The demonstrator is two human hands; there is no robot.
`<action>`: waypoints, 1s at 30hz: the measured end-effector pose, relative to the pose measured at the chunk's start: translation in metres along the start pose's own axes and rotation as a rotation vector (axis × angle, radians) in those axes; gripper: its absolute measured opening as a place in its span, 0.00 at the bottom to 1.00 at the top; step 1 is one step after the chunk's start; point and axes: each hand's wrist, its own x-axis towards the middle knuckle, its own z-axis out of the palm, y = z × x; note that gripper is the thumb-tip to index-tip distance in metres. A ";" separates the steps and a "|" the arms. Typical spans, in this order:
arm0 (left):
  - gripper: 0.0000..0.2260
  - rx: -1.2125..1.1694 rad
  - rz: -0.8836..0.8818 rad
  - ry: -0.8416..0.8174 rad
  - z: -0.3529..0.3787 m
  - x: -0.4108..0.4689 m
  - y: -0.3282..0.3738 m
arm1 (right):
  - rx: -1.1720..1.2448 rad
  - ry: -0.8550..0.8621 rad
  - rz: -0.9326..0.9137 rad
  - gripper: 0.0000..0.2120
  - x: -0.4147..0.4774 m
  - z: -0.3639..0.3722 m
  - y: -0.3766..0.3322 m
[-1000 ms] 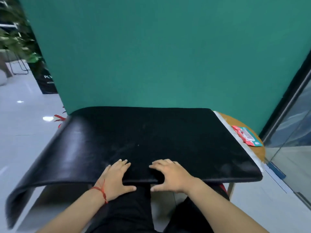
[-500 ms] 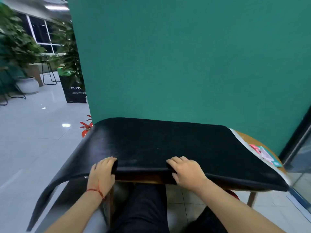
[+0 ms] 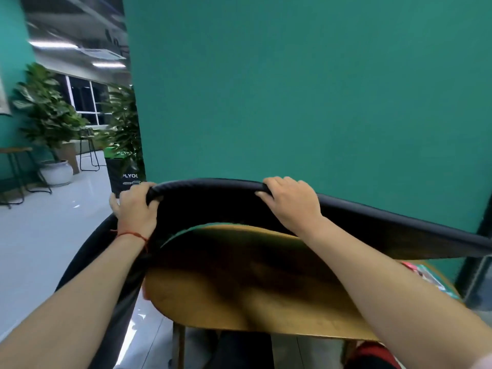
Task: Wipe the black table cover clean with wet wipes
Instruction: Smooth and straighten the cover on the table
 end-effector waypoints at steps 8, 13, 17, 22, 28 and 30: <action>0.17 0.112 0.311 0.151 -0.102 0.110 0.022 | -0.032 0.135 -0.028 0.23 0.106 -0.069 0.023; 0.18 0.089 0.362 0.235 -0.147 0.159 0.046 | 0.005 0.171 0.032 0.29 0.142 -0.093 0.034; 0.14 0.039 0.421 0.296 -0.174 0.207 0.067 | 0.039 0.180 0.101 0.32 0.175 -0.108 0.046; 0.13 -0.029 0.535 0.303 -0.178 0.243 0.089 | 0.108 0.137 0.100 0.32 0.214 -0.114 0.066; 0.18 -0.143 0.489 0.137 -0.106 0.271 0.059 | 0.217 -0.059 0.086 0.33 0.232 -0.059 0.084; 0.18 -0.106 0.486 0.092 -0.068 0.269 0.046 | 0.222 -0.093 0.080 0.33 0.227 -0.026 0.089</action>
